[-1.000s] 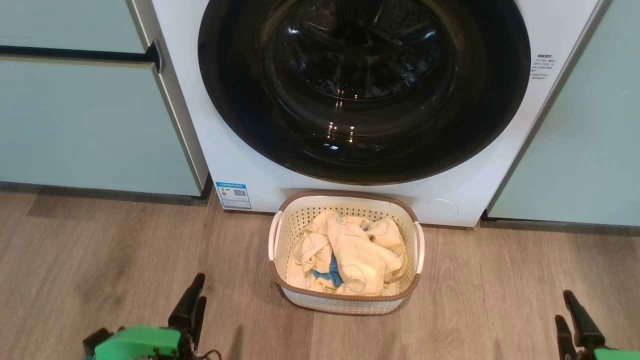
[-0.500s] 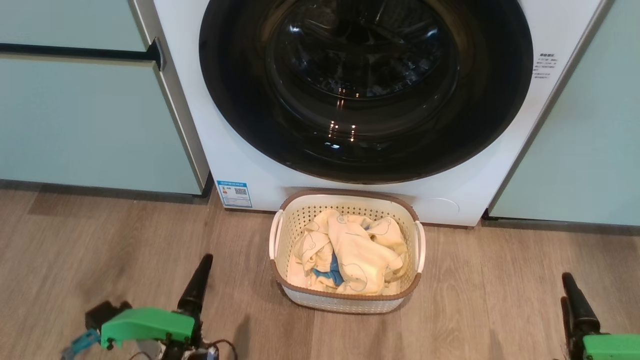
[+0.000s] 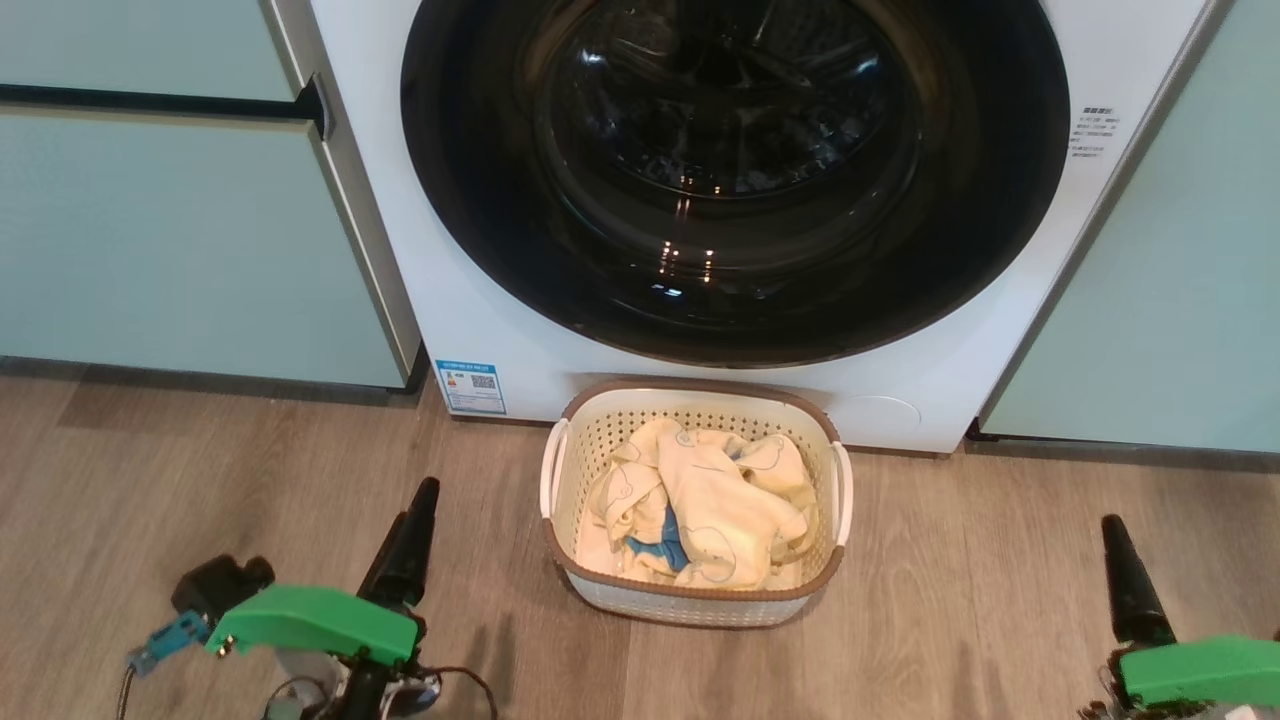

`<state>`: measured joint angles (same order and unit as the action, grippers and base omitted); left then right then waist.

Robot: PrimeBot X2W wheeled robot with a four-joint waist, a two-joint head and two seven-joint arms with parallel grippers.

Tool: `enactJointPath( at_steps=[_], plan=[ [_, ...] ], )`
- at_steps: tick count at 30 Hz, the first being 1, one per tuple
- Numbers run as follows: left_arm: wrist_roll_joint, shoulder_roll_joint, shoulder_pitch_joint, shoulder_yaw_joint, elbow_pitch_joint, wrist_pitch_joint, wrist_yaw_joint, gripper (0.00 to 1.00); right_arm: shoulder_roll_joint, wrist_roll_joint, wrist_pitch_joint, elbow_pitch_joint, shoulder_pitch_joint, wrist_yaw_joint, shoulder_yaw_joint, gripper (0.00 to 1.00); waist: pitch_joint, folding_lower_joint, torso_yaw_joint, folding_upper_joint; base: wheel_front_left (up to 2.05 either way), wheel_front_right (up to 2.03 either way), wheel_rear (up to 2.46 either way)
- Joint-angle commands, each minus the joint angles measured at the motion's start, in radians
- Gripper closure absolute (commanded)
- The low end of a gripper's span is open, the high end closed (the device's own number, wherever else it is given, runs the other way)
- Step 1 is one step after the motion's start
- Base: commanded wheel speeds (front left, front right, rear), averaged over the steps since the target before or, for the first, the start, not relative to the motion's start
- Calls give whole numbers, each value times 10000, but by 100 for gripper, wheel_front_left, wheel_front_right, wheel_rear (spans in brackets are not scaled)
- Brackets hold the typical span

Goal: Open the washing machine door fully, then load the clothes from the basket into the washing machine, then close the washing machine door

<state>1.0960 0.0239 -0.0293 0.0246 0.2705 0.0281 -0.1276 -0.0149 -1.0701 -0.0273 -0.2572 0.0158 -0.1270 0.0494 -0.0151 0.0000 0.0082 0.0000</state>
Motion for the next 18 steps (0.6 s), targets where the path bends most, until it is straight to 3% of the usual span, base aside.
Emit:
enactJointPath(
  at_steps=[1,18],
  plan=[
    [-519,173,-566,84,-426,170,-14,0,-200,624,-174,469,-566,-15,-178,0,0,0,3,0,0,0,0],
    [-3556,269,-875,-109,-832,642,103,0,-200,3528,-647,708,-682,-20,86,0,-53,0,20,0,0,0,0]
  ],
)
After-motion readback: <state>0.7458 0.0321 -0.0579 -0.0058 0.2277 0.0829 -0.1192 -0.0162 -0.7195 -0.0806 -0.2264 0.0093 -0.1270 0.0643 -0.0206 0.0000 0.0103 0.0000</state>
